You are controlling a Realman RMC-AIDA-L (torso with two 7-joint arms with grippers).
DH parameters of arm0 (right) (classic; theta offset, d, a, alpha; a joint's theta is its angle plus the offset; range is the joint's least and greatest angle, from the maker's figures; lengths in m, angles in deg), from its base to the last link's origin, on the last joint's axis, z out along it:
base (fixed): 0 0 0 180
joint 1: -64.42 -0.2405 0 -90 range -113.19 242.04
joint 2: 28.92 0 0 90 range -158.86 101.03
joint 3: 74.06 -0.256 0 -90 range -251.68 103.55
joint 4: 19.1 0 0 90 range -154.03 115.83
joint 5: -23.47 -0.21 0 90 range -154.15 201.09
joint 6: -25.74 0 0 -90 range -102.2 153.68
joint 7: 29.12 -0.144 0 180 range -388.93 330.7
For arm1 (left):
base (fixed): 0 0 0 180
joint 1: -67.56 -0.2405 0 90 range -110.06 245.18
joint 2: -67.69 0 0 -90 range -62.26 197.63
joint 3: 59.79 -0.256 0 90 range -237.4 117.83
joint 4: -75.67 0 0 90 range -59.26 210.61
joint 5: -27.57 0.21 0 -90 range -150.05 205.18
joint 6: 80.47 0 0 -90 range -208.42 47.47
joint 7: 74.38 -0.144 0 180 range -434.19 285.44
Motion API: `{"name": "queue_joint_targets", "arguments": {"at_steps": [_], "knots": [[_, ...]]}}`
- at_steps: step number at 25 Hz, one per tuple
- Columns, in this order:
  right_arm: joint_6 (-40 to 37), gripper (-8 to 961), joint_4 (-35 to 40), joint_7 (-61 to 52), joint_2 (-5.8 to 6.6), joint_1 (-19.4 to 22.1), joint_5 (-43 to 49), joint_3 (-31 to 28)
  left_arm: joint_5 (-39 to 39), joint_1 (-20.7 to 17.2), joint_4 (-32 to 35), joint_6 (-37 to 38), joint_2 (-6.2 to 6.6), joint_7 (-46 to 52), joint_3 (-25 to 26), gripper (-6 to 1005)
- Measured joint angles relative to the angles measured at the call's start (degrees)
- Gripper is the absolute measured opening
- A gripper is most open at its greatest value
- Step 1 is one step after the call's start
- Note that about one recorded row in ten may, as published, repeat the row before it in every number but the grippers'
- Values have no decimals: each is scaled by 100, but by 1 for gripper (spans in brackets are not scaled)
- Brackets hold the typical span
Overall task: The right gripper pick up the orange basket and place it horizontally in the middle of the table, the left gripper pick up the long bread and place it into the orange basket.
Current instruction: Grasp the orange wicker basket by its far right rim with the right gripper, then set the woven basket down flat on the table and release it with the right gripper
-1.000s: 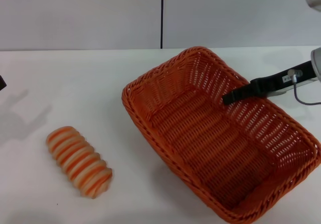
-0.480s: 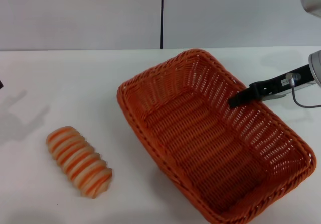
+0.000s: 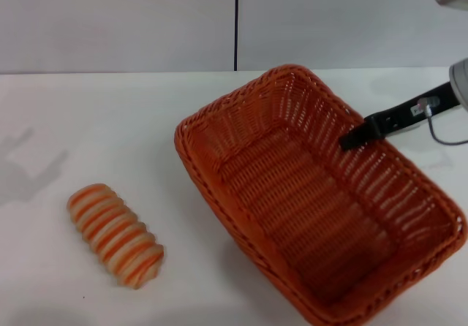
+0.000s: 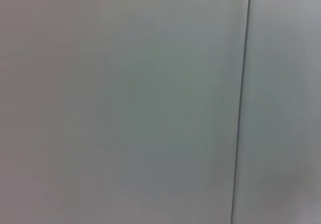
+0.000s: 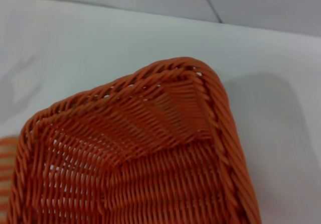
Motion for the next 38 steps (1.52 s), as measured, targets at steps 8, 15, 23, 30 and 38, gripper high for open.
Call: {"name": "queue_joint_targets", "arguments": {"at_steps": [8,15,23,30,38], "knots": [[-851,140,1177,464,80,-141,-44,267,-33,-1,0,-2,-12,0,5,830],[-1433,148,1328,1118,227,-535,-17,288,-119,-25,-245,22,-20,-250,8,830],[-1769,158,1565,1594,288,-692,152,993,-294,-270,-944,114,-26,-852,182,830],[-1835,167,2030,2050,208,-744,658,1159,-298,-385,-1175,229,-41,-952,223,830],[-1612,177,2205,2823,51,-751,544,1077,-299,-533,-1475,408,-43,-1348,271,830]]}}
